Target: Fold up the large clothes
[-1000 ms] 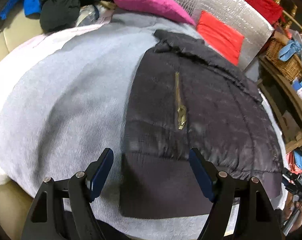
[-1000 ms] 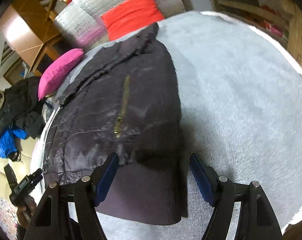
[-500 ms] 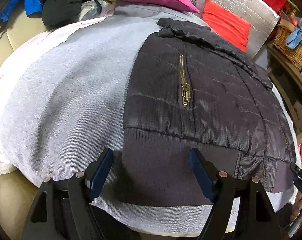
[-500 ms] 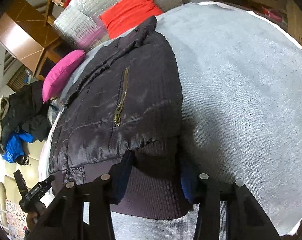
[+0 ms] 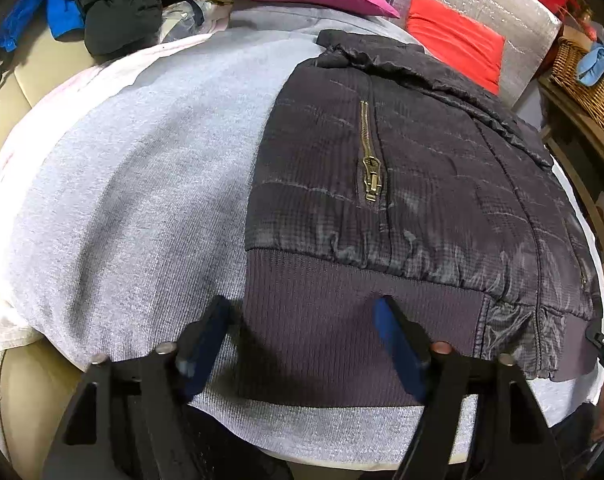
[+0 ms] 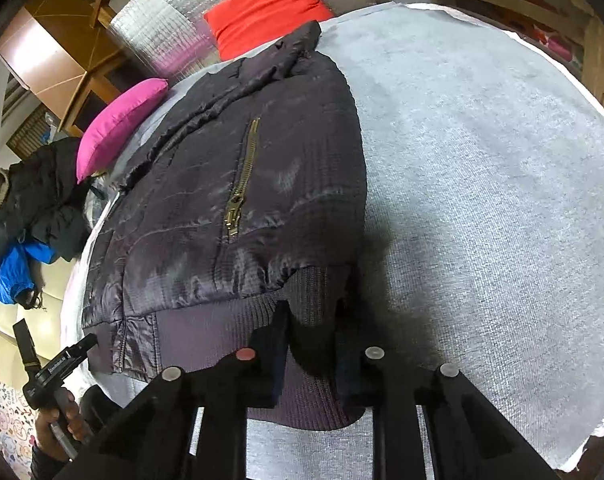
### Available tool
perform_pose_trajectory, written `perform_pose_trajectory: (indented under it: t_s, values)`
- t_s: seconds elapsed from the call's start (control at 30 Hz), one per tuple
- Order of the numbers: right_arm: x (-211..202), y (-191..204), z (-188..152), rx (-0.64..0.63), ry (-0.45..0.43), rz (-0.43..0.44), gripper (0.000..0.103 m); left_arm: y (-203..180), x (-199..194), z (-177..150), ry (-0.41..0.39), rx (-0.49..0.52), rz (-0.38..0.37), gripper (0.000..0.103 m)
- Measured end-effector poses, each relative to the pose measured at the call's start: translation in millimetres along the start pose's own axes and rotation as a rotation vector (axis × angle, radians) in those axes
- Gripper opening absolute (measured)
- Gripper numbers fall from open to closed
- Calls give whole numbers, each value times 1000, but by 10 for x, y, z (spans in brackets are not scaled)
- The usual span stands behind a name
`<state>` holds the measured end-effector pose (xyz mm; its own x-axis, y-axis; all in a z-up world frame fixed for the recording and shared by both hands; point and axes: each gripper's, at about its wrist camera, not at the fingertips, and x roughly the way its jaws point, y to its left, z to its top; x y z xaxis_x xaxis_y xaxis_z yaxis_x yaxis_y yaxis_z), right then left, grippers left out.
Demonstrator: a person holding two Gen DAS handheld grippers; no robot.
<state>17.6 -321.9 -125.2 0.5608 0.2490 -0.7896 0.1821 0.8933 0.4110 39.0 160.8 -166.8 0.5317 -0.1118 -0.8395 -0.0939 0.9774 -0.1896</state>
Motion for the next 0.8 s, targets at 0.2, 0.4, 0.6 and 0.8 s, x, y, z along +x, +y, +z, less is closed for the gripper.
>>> perform_pose_trajectory:
  t_s: [0.2, 0.4, 0.6, 0.8]
  values:
    - [-90, 2, -5, 11, -2, 33, 19, 12, -76, 6, -9, 12, -13, 28]
    - [-13, -181, -38, 101, -5, 104, 31, 58, -77, 13, -10, -8, -29, 46]
    - [18, -297, -14, 169, 20, 184, 31, 33, -13, 5, 5, -16, -57, 30]
    - [-60, -208, 14, 132, 32, 184, 13, 58, -243, 77, -33, -6, -78, 13]
